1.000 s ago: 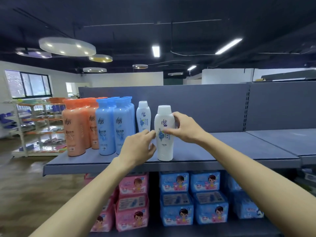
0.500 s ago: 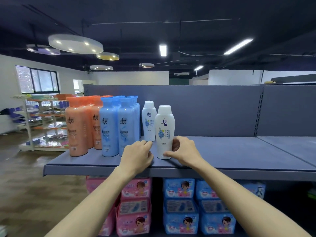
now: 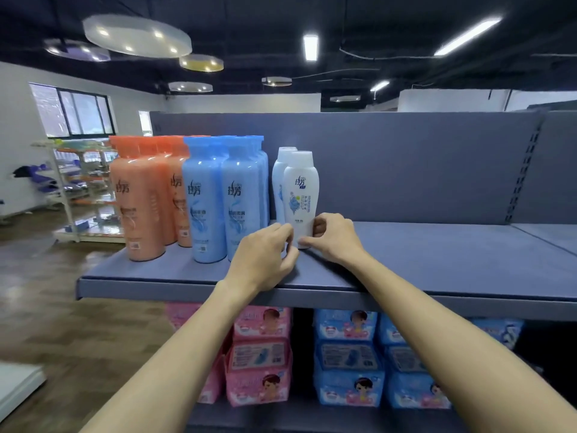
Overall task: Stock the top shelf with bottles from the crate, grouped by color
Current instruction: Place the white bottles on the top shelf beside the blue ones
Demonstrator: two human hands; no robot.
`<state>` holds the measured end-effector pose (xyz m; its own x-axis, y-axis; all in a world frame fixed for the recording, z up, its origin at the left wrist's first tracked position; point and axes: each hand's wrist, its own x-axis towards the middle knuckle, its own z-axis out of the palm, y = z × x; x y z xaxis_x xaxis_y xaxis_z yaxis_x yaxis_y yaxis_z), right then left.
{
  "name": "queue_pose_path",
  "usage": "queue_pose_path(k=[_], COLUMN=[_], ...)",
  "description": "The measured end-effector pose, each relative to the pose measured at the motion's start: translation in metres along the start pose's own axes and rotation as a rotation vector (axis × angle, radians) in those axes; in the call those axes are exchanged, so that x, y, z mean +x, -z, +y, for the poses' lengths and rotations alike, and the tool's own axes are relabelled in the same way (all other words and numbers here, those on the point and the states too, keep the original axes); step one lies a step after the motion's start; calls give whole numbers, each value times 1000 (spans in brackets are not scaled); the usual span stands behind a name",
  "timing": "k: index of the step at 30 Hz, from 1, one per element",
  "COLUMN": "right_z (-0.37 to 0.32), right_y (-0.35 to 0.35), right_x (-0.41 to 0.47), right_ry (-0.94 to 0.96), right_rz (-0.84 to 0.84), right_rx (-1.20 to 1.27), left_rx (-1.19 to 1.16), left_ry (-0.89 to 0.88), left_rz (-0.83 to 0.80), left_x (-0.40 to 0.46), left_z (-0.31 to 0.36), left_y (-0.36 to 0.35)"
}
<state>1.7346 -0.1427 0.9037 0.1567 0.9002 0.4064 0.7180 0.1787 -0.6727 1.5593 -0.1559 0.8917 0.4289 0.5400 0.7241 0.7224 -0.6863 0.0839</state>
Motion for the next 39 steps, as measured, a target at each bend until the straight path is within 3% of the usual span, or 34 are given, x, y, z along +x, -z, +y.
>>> queue_pose_path(k=[13, 28, 36, 39], right_z=[-4, 0, -1, -4], right_y=[-22, -37, -19, -11], right_x=[28, 32, 7, -12], right_ry=[-22, 17, 37, 85], right_rz=[-28, 30, 238, 205], right_rx=[41, -121, -146, -185], left_rx=[-3, 10, 28, 81], left_ry=[16, 5, 17, 36], left_rz=[26, 45, -16, 0], left_x=[0, -2, 0, -1], left_z=[-3, -3, -4, -1], left_y=[-3, -5, -2, 1])
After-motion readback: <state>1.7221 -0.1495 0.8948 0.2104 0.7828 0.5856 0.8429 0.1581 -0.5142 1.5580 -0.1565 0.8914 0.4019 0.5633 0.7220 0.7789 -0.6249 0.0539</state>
